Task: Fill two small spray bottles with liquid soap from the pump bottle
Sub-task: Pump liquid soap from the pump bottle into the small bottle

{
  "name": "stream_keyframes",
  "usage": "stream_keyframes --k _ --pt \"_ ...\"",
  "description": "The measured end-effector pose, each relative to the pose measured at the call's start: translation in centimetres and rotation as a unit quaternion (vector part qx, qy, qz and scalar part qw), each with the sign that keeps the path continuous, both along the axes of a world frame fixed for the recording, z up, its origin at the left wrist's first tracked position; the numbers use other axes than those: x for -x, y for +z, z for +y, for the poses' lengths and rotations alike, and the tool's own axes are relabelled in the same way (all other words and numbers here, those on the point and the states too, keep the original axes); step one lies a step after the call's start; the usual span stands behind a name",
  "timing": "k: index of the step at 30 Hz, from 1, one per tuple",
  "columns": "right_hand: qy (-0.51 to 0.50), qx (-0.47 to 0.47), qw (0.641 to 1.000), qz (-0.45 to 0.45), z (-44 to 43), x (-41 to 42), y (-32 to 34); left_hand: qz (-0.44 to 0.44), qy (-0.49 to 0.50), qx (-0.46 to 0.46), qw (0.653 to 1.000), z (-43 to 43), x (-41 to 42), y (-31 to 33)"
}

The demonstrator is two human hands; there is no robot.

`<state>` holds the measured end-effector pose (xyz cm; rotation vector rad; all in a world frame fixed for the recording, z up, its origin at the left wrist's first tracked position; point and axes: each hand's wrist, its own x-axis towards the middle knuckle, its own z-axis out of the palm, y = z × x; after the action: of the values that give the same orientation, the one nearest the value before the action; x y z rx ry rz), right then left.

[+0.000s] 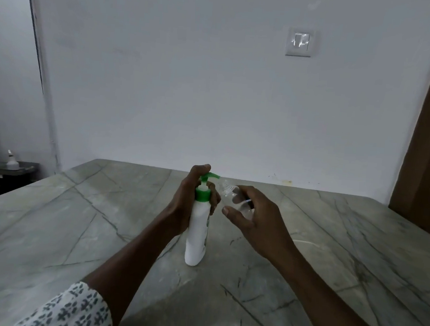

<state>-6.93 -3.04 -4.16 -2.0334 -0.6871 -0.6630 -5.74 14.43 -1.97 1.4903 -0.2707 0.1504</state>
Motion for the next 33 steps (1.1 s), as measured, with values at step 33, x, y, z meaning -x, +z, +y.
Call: stream_keyframes --k 33 --pt "-0.008 -0.011 0.999 0.044 -2.9 0.1 -1.1 -0.029 0.000 -0.216 0.976 -1.6 0.4 0.9"
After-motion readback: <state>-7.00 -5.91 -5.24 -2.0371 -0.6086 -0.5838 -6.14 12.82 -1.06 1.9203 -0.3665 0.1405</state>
